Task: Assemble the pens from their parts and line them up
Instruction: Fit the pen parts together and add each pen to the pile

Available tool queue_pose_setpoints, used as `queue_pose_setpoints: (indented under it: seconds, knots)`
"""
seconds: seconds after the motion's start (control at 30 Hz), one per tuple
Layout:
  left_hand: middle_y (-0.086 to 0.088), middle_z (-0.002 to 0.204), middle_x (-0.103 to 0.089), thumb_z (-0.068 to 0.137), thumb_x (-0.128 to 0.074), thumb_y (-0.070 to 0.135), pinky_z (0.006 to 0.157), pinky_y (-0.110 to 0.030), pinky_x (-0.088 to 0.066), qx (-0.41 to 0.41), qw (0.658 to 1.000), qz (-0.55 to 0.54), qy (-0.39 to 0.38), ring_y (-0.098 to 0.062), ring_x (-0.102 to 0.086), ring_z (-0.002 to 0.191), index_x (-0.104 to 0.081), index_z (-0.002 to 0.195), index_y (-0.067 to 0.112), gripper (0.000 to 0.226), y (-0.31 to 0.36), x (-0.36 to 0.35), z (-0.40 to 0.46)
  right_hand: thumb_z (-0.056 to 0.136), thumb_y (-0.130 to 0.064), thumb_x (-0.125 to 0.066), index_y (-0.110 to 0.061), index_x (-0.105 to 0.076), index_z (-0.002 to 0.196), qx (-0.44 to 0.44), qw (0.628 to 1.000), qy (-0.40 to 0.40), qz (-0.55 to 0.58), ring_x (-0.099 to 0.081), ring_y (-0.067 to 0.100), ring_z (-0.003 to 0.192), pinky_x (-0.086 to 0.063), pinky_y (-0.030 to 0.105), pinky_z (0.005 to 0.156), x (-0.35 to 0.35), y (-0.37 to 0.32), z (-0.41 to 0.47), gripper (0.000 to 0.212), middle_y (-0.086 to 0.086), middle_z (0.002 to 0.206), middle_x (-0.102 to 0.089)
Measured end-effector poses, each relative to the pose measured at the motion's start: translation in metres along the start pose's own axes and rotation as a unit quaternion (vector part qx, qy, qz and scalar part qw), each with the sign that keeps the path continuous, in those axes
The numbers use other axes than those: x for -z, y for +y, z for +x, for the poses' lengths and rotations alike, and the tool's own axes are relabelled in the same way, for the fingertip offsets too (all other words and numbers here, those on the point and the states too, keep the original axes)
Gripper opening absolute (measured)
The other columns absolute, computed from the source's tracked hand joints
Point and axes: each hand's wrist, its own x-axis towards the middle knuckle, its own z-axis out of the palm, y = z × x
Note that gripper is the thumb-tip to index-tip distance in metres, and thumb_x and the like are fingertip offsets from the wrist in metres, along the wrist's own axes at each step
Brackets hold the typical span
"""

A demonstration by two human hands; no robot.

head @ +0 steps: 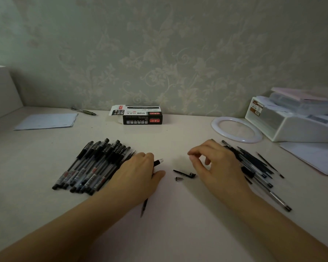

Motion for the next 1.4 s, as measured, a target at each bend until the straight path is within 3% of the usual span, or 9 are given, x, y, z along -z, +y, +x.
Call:
queue_pose_setpoints:
  seconds: [0.2,0.37,0.47,0.67,0.87,1.0,1.17,1.27,1.4]
  knots:
    - [0.009,0.077,-0.034,0.097,-0.040,0.050,0.064,-0.026,-0.034,-0.004,0.999,0.050,-0.010,-0.014,-0.043,0.074,-0.035,0.082,0.022,0.032,0.007,0.002,-0.002,0.090,-0.016,-0.067,-0.022,-0.073,0.093,-0.007,0.999,-0.022,0.034,-0.053,-0.001,0.071,-0.039,0.009,0.065,-0.006,0.002,-0.001,0.009,-0.016,0.085,-0.059]
    - [0.005,0.085,-0.041,0.099,-0.035,0.048,0.062,-0.026,-0.033,-0.006,0.995,0.093,-0.017,-0.017,-0.057,0.087,-0.034,0.085,0.020,0.031,0.011,0.004,-0.003,0.091,-0.019,-0.066,-0.025,-0.072,0.092,0.026,0.997,-0.053,0.044,-0.052,0.004,0.068,-0.042,0.015,0.063,-0.012,-0.003,-0.004,0.009,-0.016,0.085,-0.059]
    - [0.002,0.098,-0.054,0.101,-0.033,0.044,0.061,-0.027,-0.033,-0.010,0.993,0.119,-0.025,-0.018,-0.059,0.091,-0.032,0.087,0.019,0.029,0.012,0.003,-0.002,0.090,-0.019,-0.065,-0.024,-0.072,0.091,0.040,0.996,-0.066,0.049,-0.053,0.006,0.064,-0.044,0.018,0.061,-0.014,-0.005,-0.004,0.009,-0.015,0.085,-0.059]
    - [0.000,0.107,-0.056,0.101,-0.035,0.037,0.063,-0.028,-0.034,-0.011,0.991,0.125,-0.040,-0.021,-0.059,0.097,-0.032,0.090,0.020,0.021,0.012,0.005,-0.002,0.090,-0.017,-0.067,-0.023,-0.073,0.090,0.044,0.994,-0.084,0.056,-0.052,0.004,0.063,-0.041,0.014,0.060,-0.014,-0.007,-0.004,0.009,-0.015,0.083,-0.059]
    - [0.000,0.099,-0.055,0.100,-0.037,0.030,0.062,-0.029,-0.034,0.001,0.992,0.123,-0.030,-0.022,-0.060,0.092,-0.035,0.090,0.017,0.016,0.017,0.007,-0.001,0.090,-0.018,-0.066,-0.024,-0.073,0.091,0.039,0.994,-0.086,0.060,-0.053,0.006,0.063,-0.044,0.018,0.060,-0.012,-0.009,-0.004,0.009,-0.015,0.083,-0.059]
    - [0.005,0.079,-0.039,0.100,-0.035,0.031,0.059,-0.028,-0.031,-0.006,0.994,0.106,-0.009,-0.018,-0.047,0.073,-0.034,0.087,0.016,0.020,0.015,0.005,-0.001,0.090,-0.017,-0.067,-0.023,-0.073,0.091,0.026,0.994,-0.086,0.062,-0.054,0.008,0.064,-0.042,0.014,0.062,-0.011,-0.011,-0.003,0.009,-0.016,0.083,-0.060]
    - [0.004,0.071,-0.047,0.098,-0.042,0.034,0.055,-0.031,-0.034,0.013,0.998,-0.061,0.029,-0.016,-0.044,0.063,-0.046,0.086,0.013,0.024,0.004,0.006,0.002,0.089,-0.014,-0.069,-0.020,-0.075,0.088,-0.103,0.973,-0.083,0.192,-0.063,0.007,0.063,-0.046,0.012,0.062,-0.008,-0.018,-0.003,0.009,-0.010,0.076,-0.071]
    - [0.006,0.063,-0.050,0.096,-0.050,0.032,0.047,-0.016,-0.035,0.036,0.970,-0.227,0.085,-0.005,-0.045,0.052,-0.049,0.080,0.017,0.022,0.005,0.007,0.007,0.091,-0.017,-0.067,-0.014,-0.074,0.088,-0.218,0.912,-0.106,0.330,-0.063,0.004,0.056,-0.048,0.015,0.055,-0.007,-0.025,-0.001,0.008,0.000,0.074,-0.075]
    - [0.012,0.055,-0.055,0.092,-0.053,0.033,0.048,-0.011,-0.036,0.020,0.927,-0.353,0.128,0.000,-0.045,0.048,-0.047,0.068,0.026,0.026,0.015,0.007,0.009,0.088,-0.030,-0.070,-0.010,-0.072,0.098,-0.256,0.843,-0.212,0.422,-0.064,0.012,0.059,-0.051,0.019,0.056,-0.010,-0.036,-0.004,0.023,0.006,0.086,-0.077]
